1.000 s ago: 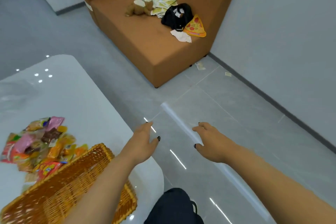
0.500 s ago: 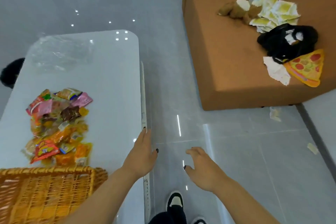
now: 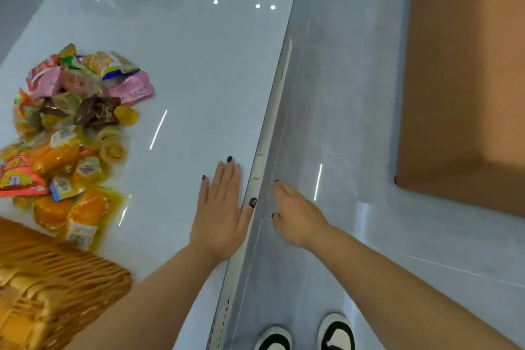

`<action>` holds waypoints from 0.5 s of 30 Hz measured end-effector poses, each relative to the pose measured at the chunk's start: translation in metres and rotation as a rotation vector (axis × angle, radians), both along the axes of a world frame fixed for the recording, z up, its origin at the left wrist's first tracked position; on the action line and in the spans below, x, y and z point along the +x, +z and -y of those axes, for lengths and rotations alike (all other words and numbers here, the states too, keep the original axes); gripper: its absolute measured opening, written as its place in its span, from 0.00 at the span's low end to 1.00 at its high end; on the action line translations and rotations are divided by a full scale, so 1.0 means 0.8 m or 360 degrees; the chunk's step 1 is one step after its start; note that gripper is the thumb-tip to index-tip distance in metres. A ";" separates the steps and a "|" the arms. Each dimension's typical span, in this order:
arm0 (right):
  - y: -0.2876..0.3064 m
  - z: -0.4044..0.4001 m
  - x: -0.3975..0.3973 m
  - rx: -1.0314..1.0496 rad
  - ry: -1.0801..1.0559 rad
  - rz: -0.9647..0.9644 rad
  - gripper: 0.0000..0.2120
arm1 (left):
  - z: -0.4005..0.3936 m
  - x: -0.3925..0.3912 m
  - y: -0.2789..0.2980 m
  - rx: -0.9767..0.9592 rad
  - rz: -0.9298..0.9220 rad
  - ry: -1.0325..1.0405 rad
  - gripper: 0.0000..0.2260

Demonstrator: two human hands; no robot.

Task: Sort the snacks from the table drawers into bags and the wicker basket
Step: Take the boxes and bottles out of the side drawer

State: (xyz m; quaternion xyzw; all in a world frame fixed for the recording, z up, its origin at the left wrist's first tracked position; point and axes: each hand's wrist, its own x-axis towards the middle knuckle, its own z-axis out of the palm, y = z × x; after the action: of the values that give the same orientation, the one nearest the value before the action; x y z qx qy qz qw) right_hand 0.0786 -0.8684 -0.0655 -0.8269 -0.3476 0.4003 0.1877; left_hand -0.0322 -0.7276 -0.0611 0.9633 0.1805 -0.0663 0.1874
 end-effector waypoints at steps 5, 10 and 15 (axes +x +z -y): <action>-0.055 -0.064 0.054 -0.0165 0.0486 0.0237 0.35 | 0.003 -0.003 -0.017 0.0115 0.0131 0.0034 0.30; -0.072 -0.071 0.078 -0.0457 0.0792 0.0415 0.37 | 0.000 -0.003 -0.018 0.0141 0.0106 0.0018 0.30; -0.072 -0.056 0.089 -0.0488 0.0942 0.0581 0.36 | 0.000 -0.005 -0.018 0.0143 0.0106 0.0036 0.29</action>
State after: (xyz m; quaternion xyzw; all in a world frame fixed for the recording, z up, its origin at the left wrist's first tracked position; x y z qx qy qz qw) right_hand 0.1495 -0.8239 -0.1232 -0.7668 -0.5353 0.3307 -0.1271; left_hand -0.0359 -0.7279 -0.0751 0.9703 0.1879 -0.0240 0.1506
